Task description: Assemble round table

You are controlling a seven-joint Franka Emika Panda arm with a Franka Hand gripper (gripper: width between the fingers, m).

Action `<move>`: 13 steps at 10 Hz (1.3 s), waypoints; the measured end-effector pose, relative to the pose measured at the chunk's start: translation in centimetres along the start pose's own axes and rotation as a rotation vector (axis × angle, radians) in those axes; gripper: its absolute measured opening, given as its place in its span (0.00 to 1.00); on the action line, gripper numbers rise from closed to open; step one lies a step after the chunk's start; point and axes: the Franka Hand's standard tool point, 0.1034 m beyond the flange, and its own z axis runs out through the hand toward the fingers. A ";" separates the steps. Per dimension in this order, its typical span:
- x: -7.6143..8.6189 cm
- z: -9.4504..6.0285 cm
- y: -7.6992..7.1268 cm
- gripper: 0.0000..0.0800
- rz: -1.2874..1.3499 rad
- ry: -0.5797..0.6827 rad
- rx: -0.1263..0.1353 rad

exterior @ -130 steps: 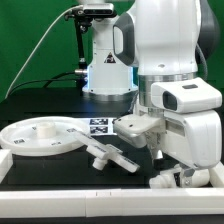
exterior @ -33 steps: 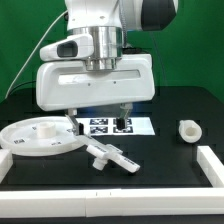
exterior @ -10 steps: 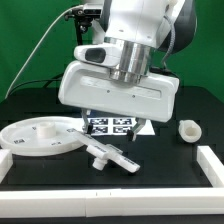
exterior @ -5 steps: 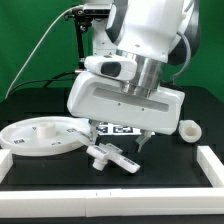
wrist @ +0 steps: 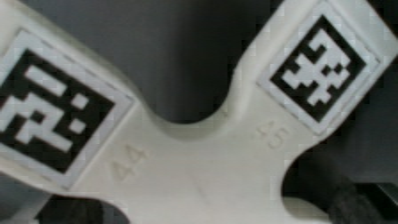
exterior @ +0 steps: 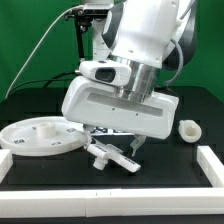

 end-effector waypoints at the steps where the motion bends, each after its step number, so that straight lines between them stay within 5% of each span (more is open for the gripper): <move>1: -0.3 0.2 0.0 0.81 -0.001 -0.006 0.000; 5: -0.6 0.5 -0.1 0.81 -0.004 -0.013 -0.003; 7: -0.6 0.5 -0.1 0.56 -0.004 -0.013 -0.003; 10: -0.6 0.4 -0.1 0.56 0.001 -0.014 -0.001; 13: -1.5 -5.2 -3.0 0.56 0.085 -0.034 0.106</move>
Offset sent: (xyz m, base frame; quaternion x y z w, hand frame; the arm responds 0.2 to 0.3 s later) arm 0.0000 0.0000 0.0000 0.0000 0.0000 0.0000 1.0000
